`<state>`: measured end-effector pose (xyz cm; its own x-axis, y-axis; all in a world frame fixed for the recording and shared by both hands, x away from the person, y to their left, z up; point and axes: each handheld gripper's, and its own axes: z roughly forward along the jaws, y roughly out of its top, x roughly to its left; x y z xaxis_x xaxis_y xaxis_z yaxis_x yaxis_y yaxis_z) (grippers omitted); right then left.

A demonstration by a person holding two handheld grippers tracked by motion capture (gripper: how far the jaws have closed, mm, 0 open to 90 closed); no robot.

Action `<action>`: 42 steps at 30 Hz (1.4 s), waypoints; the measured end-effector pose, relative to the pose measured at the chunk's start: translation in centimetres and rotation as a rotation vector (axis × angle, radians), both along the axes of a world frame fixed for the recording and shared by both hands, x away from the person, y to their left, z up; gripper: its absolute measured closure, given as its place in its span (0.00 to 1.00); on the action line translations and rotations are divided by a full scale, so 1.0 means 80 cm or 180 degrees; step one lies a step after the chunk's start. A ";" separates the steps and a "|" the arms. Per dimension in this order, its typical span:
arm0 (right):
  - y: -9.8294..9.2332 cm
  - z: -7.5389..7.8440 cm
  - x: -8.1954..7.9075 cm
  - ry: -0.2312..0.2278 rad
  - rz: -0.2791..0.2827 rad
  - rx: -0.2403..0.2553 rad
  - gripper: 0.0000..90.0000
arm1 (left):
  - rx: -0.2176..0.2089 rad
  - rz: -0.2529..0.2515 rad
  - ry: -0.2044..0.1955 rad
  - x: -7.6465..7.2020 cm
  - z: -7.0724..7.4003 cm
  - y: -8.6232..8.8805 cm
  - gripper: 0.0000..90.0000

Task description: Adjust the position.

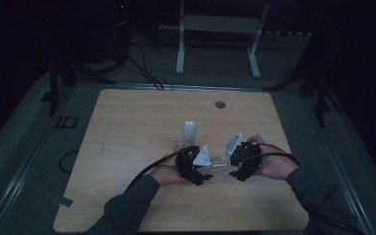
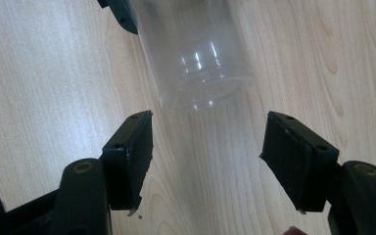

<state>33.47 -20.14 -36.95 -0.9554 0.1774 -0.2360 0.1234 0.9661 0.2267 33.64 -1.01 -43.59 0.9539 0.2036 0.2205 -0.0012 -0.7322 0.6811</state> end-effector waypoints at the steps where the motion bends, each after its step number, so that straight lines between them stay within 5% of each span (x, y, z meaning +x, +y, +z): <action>1: 0.001 -0.001 0.000 0.0005 0.0006 -0.0004 0.39 | 0.0037 -0.0012 -0.0006 0.000 0.001 -0.001 0.35; 14: 0.008 -0.011 -0.002 0.0011 0.0059 0.0017 0.38 | 0.0121 -0.0088 -0.0053 -0.004 0.006 -0.004 0.35; 42: 0.017 -0.025 -0.009 0.0078 0.0219 0.0040 0.41 | -0.0028 -0.0244 -0.0018 -0.011 0.011 -0.005 0.35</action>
